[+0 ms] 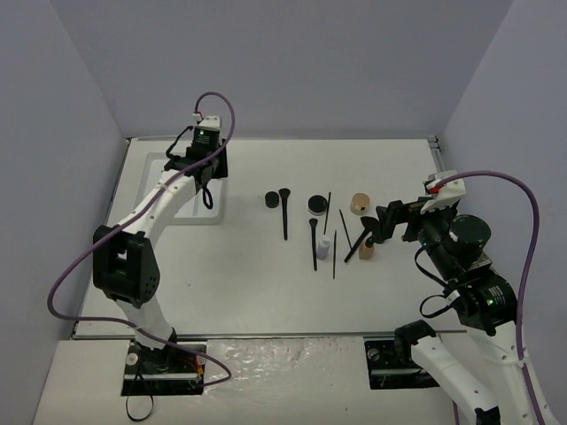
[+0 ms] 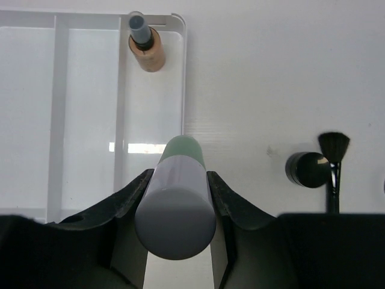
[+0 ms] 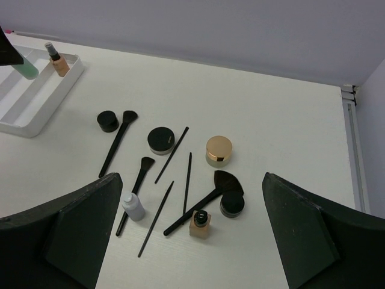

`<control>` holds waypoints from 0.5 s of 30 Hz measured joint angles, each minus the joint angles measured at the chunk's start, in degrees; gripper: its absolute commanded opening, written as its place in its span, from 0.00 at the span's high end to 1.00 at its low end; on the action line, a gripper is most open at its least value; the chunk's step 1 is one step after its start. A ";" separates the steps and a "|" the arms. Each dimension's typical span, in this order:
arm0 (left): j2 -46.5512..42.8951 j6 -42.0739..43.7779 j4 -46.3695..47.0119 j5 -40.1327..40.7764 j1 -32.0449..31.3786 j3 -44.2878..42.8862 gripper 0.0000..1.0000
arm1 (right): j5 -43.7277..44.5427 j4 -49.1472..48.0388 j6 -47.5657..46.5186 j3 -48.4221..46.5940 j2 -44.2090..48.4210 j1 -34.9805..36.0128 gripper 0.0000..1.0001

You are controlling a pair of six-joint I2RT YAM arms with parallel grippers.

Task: Organize the makeup

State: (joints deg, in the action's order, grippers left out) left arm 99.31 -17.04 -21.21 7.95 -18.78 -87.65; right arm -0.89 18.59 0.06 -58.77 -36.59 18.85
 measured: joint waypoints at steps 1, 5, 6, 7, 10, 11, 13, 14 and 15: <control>1.39 0.31 0.16 -0.63 1.55 -1.27 1.00 | 0.22 0.01 -0.11 -0.06 -0.06 0.00 0.00; 7.80 1.39 0.78 -2.46 6.37 -5.84 1.00 | 1.56 0.02 -0.27 -0.29 -0.40 0.00 0.00; 9.42 1.60 0.95 -2.87 7.35 -6.61 1.00 | 1.93 0.06 -0.29 -0.29 -0.47 0.00 0.00; 10.84 1.73 1.03 -3.27 8.05 -7.10 1.00 | 2.24 0.07 -0.30 -0.29 -0.52 0.00 0.00; 14.55 2.03 1.48 -4.50 9.61 -7.51 1.00 | 3.36 0.07 -0.31 -0.32 -0.74 0.00 0.00; 15.55 2.10 1.65 -4.95 9.96 -7.51 1.00 | 3.71 0.07 -0.32 -0.35 -0.83 0.00 0.00; 17.44 2.31 2.20 -5.77 10.62 -7.51 1.00 | 4.40 0.07 -0.34 -0.51 -1.13 0.00 0.00; 18.13 2.41 2.51 -6.15 10.79 -7.51 1.00 | 4.73 0.06 -0.37 -0.57 -1.31 0.00 0.00; 18.81 2.52 2.81 -6.53 10.97 -7.51 1.00 | 5.06 0.05 -0.40 -0.62 -1.48 0.00 0.00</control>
State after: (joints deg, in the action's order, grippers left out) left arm 118.12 -14.52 -18.41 1.43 -7.81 -95.16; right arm 4.17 18.63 -0.34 -59.40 -38.07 18.85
